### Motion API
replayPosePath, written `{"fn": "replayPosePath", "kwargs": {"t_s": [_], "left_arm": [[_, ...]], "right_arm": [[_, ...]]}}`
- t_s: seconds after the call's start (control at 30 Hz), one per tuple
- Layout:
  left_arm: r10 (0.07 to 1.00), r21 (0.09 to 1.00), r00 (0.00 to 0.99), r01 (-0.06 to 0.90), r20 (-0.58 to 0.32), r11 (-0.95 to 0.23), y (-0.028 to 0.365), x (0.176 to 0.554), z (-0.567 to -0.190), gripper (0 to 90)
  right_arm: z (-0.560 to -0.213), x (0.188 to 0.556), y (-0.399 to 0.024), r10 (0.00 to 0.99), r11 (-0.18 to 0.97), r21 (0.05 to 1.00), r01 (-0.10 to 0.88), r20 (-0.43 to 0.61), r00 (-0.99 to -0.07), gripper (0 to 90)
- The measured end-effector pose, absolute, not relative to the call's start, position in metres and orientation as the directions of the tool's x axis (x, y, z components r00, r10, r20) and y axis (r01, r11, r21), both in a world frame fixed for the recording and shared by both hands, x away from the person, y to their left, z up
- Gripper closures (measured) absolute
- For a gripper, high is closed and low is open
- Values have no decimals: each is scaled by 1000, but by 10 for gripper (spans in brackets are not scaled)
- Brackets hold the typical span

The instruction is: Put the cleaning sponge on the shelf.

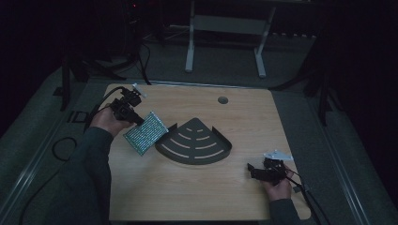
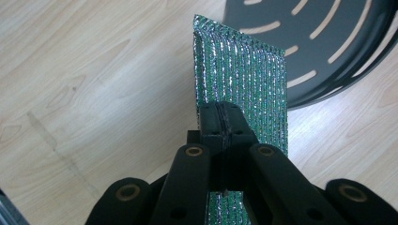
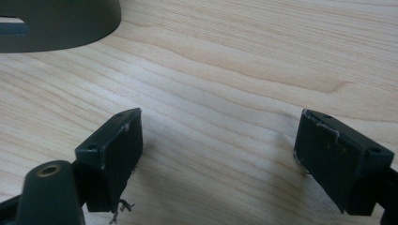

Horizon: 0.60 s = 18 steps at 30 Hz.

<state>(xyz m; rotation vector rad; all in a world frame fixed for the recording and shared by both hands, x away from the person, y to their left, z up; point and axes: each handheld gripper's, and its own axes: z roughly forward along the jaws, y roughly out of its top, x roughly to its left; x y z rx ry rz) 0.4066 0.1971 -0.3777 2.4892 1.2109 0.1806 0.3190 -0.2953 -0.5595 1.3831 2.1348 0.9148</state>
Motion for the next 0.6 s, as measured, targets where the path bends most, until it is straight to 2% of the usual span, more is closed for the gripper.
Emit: {"fn": "replayPosePath", "kwargs": {"t_s": [0.6], "left_arm": [[759, 372, 650, 714, -36, -594, 171, 419, -374, 900]], "right_arm": [[-560, 319, -295, 914, 282, 727, 626, -5, -406, 154]]}}
